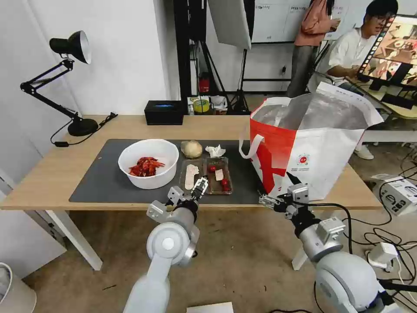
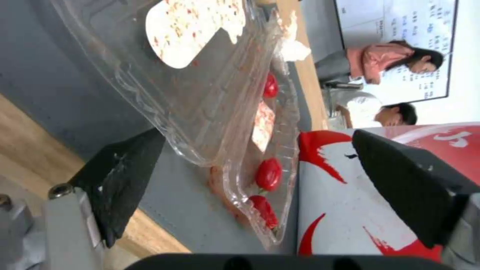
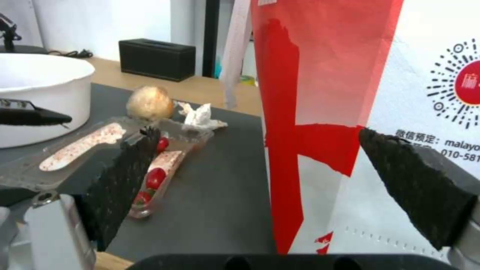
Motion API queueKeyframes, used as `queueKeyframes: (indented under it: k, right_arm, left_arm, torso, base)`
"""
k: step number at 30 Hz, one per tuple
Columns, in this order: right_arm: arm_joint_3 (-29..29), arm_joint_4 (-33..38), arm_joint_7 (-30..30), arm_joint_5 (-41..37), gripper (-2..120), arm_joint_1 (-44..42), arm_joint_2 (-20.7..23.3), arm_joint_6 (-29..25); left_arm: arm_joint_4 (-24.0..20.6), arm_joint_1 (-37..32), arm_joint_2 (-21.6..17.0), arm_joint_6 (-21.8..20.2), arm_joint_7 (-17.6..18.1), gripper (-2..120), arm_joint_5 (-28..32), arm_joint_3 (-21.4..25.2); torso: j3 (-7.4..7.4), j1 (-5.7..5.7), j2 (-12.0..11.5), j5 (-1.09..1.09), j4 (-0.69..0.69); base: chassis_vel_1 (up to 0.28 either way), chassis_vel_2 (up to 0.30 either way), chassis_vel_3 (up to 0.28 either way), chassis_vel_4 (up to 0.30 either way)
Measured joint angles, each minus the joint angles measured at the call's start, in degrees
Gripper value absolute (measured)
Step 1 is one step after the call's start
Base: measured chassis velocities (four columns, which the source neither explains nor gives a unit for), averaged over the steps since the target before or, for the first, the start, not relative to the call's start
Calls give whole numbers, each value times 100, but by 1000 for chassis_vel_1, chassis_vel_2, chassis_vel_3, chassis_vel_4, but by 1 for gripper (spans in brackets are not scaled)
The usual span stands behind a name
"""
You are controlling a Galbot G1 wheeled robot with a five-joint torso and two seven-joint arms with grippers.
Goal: Pick up the trash from the table and place it into the takeout bag.
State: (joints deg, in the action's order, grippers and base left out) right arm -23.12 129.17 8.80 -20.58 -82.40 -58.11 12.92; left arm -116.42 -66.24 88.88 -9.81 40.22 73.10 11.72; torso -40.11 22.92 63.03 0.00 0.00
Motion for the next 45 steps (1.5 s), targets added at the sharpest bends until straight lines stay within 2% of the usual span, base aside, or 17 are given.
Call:
queueKeyframes:
  k: [22, 29, 45]
  right_arm:
    - [59, -3, -18, 86, 100, -50, -103, -9]
    - [57, 22, -20, 99, 100, -75, -108, -11]
    - [-9, 93, -23, 166, 100, -235, -173, -22]
  left_arm:
    - [-307, -150, -36, 140, -532, 100, -197, 24]
    - [-421, -147, 0, 155, -582, 100, -168, 58]
    - [-343, 108, -30, 271, -730, 100, -9, -6]
  torso:
    - [1, 0, 0, 0, 0]
    - [1, 0, 0, 0, 0]
    - [1, 0, 0, 0, 0]
  base:
    - [0, 0, 0, 0]
    - [0, 0, 0, 0]
    - [0, 0, 0, 0]
